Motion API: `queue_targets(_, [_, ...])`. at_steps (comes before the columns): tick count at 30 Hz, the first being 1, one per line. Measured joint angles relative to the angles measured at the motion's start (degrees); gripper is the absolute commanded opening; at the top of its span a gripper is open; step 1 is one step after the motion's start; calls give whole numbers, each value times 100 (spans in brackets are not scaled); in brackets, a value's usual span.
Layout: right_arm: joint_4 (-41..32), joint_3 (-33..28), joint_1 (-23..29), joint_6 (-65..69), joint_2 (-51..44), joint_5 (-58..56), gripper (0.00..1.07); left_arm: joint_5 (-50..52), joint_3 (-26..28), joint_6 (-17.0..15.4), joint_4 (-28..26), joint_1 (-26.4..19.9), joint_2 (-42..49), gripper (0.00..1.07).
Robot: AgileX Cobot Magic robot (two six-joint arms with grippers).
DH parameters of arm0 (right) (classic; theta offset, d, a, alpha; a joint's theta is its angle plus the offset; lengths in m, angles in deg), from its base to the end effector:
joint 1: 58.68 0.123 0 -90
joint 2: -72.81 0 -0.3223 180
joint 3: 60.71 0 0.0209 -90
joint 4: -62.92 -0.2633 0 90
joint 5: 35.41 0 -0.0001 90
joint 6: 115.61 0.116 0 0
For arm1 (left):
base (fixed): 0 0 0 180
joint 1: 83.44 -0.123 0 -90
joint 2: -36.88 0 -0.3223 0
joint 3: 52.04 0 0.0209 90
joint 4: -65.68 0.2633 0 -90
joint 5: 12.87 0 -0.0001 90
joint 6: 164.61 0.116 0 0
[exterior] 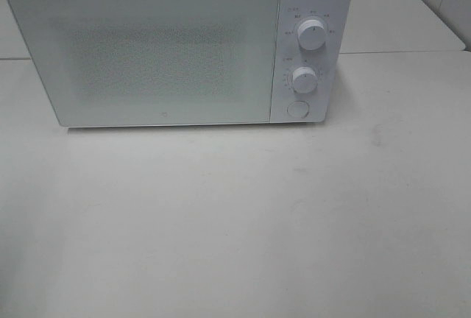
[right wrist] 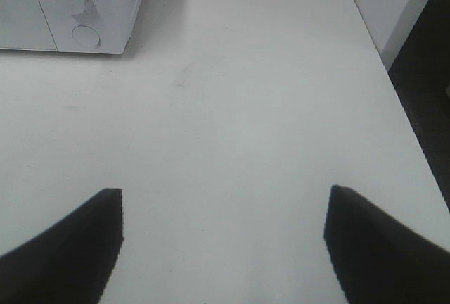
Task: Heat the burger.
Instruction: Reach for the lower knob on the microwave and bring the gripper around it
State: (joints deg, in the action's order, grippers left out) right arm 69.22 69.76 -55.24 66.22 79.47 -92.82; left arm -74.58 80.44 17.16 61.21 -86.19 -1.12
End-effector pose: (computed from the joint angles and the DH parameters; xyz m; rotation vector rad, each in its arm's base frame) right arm -0.0064 -0.0111 0.2782 -0.0264 1.9786 -0.0705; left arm 0.0699 -0.0046 0.2655 -0.0435 2.5660 -0.0723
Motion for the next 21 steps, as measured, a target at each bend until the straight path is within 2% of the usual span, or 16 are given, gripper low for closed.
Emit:
queue_targets(5, [0,0,0,0,0,0,76,-11,-80,0,40,0,1163,101])
queue_targets(8, [0,0,0,0,0,0,76,-11,-86,0,40,0,1318,101])
queue_targets(10, [0,0,0,0,0,0,76,-11,-86,0,40,0,2063,101])
queue_targets(13, [0,0,0,0,0,0,76,-11,-86,0,40,0,2200,101])
queue_targets(18, [0,0,0,0,0,0,76,-11,-92,0,-46,0,3025,101])
queue_targets(21, [0,0,0,0,0,0,76,-11,-92,0,-115,0,3134,101])
